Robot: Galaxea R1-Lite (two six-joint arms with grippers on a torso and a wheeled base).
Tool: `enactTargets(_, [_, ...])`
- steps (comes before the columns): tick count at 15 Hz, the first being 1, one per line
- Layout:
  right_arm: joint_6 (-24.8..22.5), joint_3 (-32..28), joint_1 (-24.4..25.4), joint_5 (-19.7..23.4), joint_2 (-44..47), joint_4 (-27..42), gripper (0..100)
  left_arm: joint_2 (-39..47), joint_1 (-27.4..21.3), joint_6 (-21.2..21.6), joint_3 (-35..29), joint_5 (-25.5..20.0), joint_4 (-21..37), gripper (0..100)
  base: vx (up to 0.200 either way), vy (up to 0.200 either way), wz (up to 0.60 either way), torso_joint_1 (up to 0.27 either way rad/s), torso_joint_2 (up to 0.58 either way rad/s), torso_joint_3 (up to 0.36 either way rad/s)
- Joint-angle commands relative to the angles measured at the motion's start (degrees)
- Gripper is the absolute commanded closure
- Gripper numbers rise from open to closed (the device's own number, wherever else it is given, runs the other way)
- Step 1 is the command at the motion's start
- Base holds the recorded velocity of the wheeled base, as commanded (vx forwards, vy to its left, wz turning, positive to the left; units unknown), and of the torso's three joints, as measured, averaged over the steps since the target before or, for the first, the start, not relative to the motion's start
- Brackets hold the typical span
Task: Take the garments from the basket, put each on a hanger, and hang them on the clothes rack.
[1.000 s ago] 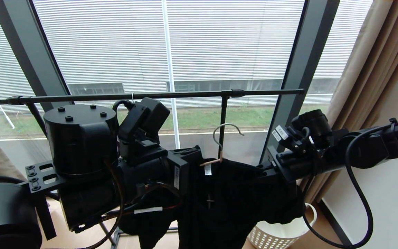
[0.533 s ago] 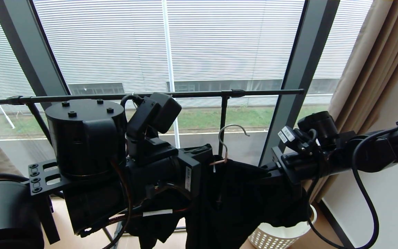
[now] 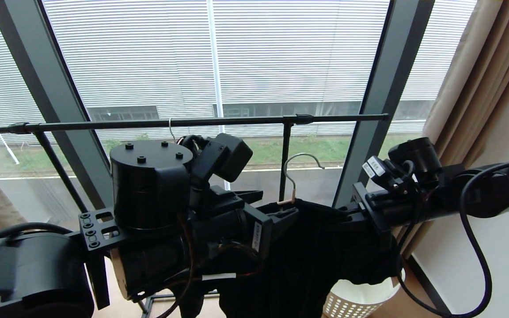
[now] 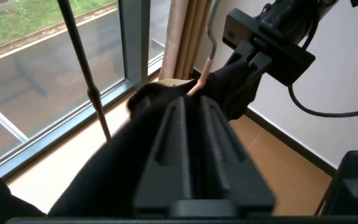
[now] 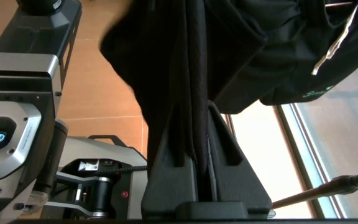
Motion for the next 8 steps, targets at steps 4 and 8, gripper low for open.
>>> enactTargets(4, [-0.03,-0.1,-0.77,0.05,-0.21,-0.01,100,-2.97,1.05,1.44,-0.33,2.95,0.08,0,0.0,0.0,0.0,0.0,0.0,0.0])
enactTargets(8, [-0.03,-0.46,-2.88,0.05,-0.21,-0.1,100,-10.26,9.05,2.23,5.2,1.1,1.66,0,0.0,0.0,0.0,0.0,0.0,0.0])
